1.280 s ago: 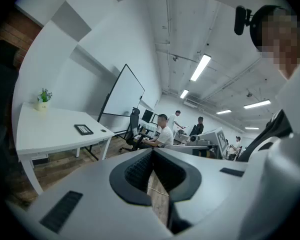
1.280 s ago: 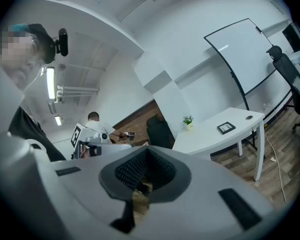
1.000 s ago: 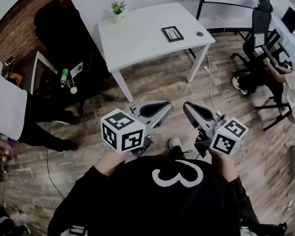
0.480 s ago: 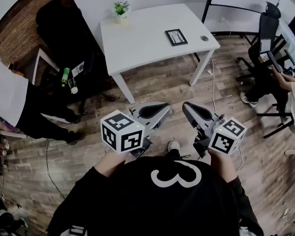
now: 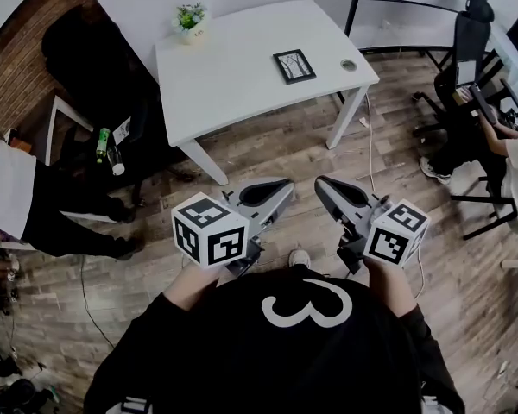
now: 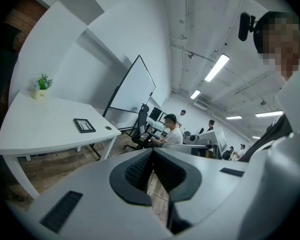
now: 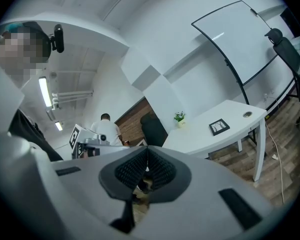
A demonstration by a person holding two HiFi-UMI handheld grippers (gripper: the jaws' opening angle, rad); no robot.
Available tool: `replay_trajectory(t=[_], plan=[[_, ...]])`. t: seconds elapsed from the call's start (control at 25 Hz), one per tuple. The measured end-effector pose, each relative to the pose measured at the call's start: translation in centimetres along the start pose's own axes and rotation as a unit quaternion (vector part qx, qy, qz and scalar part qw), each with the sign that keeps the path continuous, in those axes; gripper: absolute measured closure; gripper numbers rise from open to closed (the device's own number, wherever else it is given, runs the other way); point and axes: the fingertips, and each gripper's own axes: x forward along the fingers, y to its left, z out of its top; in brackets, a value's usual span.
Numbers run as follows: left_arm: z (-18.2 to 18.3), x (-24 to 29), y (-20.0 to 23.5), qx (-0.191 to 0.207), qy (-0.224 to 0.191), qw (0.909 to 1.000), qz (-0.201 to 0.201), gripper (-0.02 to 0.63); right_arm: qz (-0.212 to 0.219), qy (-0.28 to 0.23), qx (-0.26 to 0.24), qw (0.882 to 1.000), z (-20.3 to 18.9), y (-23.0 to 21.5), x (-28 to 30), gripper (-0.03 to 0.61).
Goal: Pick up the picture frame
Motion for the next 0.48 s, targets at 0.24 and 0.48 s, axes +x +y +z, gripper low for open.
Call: replay_trajectory(t=[0.24, 0.48], plan=[[1.5, 4.5, 0.6, 0.000, 0.007, 1.0000, -0.003, 0.597, 0.000, -0.005, 0.006, 1.000, 2.2, -4.0, -0.9, 0.555], [2.9, 9.5, 0.5, 0.004, 0.018, 0.9998, 0.005, 0.598, -0.001, -0.008, 0.014, 1.000, 4.3, -8.2, -2.8, 0.555]])
